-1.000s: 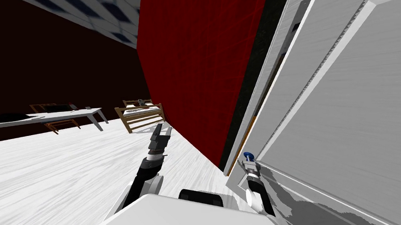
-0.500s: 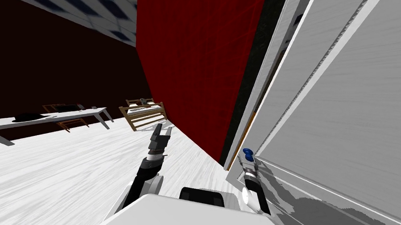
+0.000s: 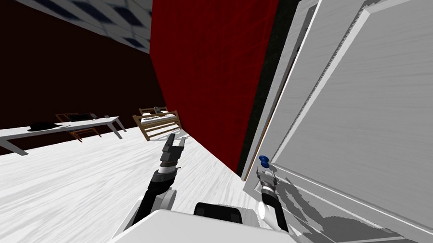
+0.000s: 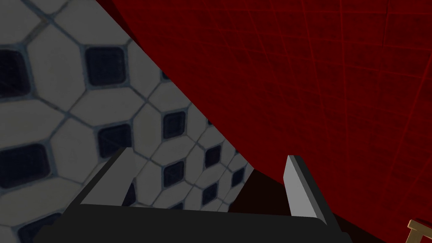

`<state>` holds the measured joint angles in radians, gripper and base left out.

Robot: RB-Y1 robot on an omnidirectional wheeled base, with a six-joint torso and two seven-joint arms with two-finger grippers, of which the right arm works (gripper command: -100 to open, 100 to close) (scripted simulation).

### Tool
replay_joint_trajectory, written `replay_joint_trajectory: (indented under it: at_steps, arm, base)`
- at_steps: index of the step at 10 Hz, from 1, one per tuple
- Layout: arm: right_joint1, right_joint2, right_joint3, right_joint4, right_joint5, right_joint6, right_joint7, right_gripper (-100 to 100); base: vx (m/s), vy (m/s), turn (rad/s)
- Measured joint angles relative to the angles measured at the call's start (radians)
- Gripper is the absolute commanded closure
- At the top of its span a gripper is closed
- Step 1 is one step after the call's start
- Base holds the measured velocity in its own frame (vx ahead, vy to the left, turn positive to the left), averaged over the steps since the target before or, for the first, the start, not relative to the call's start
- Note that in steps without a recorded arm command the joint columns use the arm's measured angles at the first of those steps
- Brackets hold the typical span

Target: Pull the door open

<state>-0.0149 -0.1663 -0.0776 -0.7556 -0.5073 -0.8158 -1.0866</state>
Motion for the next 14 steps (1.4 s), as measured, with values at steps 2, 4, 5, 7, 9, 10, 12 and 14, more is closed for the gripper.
replay_joint_trajectory:
  at_steps: [2,4,5,7,9,10,12,14]
  arm:
    - [0.005,0.015,0.004,-0.016,-0.022,0.005,-0.045,-100]
    - [0.008,0.028,0.010,-0.024,-0.042,0.005,-0.090,-100]
    - [0.011,0.035,0.012,-0.033,-0.051,0.008,-0.107,-100]
    - [0.010,0.047,0.016,-0.036,-0.068,0.008,-0.144,-100]
    - [0.023,0.033,0.014,-0.039,-0.071,0.008,-0.162,-100]
    - [0.029,0.018,0.014,-0.029,-0.072,0.001,-0.181,-100]
    - [0.036,-0.025,0.011,-0.003,-0.077,-0.012,-0.232,-100]
    - [0.055,-0.061,0.006,0.002,-0.081,-0.017,-0.273,-100]
  base:
    - [-0.095,-0.002,0.017]
    - [-0.098,-0.010,0.016]
    - [-0.081,0.001,0.009]
    - [-0.060,-0.003,0.007]
    - [0.148,-0.007,0.086]
    - [0.202,-0.007,0.058]
    - [0.231,-0.019,0.076]
    - [0.179,-0.007,0.072]
